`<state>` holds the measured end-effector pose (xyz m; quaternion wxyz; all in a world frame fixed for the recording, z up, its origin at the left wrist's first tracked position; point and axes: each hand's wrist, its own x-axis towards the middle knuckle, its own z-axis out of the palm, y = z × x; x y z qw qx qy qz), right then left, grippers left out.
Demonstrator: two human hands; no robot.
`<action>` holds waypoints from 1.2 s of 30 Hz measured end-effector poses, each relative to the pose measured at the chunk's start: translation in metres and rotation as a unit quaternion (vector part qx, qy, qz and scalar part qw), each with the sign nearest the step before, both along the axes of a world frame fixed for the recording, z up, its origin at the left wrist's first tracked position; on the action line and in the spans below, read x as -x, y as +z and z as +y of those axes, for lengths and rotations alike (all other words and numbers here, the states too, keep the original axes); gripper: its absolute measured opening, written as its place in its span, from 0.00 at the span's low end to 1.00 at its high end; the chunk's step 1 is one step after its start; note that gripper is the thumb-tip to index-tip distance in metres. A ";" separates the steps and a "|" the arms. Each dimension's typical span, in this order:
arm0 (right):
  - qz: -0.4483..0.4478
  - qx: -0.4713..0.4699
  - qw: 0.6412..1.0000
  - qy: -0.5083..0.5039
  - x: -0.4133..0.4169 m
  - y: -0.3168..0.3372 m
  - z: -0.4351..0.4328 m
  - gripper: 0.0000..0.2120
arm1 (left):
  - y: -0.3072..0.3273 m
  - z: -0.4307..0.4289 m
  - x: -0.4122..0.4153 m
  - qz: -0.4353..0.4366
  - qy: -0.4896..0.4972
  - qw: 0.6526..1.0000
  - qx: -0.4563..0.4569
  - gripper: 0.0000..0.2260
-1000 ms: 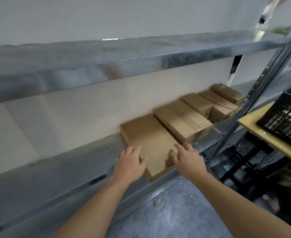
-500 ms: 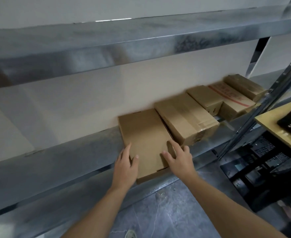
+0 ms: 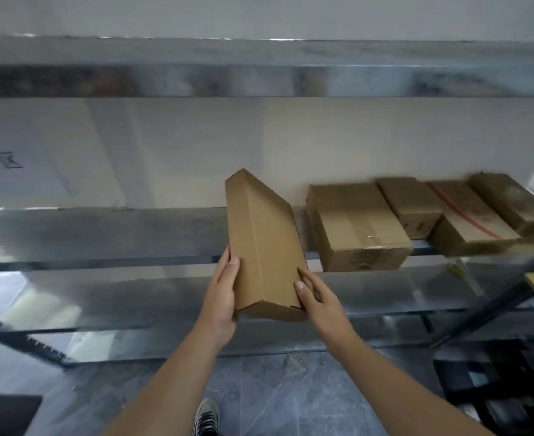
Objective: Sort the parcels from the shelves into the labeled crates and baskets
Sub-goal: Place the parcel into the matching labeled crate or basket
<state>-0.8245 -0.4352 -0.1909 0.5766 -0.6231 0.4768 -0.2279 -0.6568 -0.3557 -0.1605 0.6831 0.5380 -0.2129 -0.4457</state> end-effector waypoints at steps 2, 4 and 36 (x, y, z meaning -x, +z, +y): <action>0.029 0.022 0.998 0.059 -0.002 0.010 0.003 0.13 | 0.004 0.012 0.009 -0.017 0.004 1.000 0.011 0.18; 0.009 0.005 0.996 0.093 -0.007 0.031 0.006 0.14 | 0.005 0.019 0.015 -0.094 0.015 0.995 -0.005 0.19; -0.164 -0.218 0.919 0.286 -0.223 0.080 0.138 0.17 | 0.026 0.275 -0.139 -0.333 0.311 0.856 -0.246 0.34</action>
